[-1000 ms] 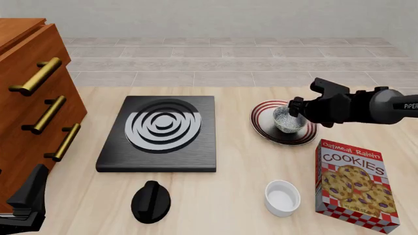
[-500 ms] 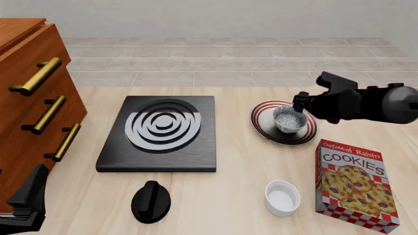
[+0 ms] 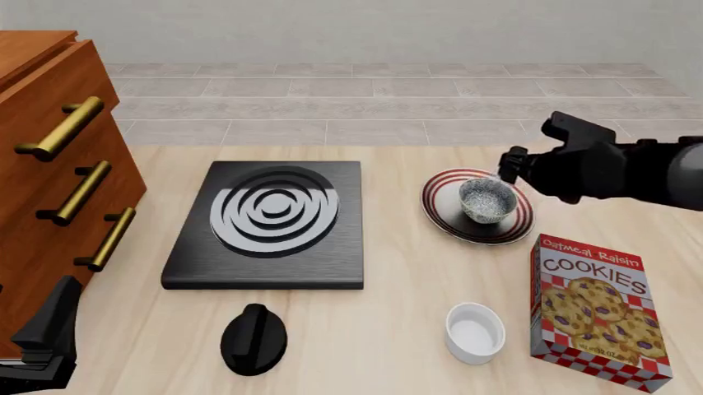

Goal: Pick the akita bowl next to the ramekin and place it on the plate.

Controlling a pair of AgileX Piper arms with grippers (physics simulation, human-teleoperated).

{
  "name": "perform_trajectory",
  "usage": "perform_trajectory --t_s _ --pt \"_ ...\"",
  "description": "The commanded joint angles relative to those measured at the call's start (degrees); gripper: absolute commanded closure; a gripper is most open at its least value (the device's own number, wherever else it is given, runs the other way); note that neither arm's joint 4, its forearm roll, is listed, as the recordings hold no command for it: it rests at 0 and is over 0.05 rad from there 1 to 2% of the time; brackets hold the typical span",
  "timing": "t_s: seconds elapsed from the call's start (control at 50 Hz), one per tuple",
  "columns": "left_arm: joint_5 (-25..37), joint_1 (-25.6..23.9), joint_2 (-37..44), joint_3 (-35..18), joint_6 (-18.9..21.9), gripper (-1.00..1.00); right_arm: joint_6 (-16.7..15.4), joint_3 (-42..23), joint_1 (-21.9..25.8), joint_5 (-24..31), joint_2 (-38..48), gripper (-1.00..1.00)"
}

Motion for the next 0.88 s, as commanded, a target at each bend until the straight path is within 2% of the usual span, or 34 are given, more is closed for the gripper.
perform_trajectory --t_s 0.02,0.88 --pt "0.00 0.00 0.00 0.00 0.00 -1.00 0.29 0.74 0.16 1.01 -2.47 -1.00" --pt "0.00 0.00 0.00 0.00 0.00 -1.00 1.45 3.39 -0.31 4.40 -11.64 -1.00"
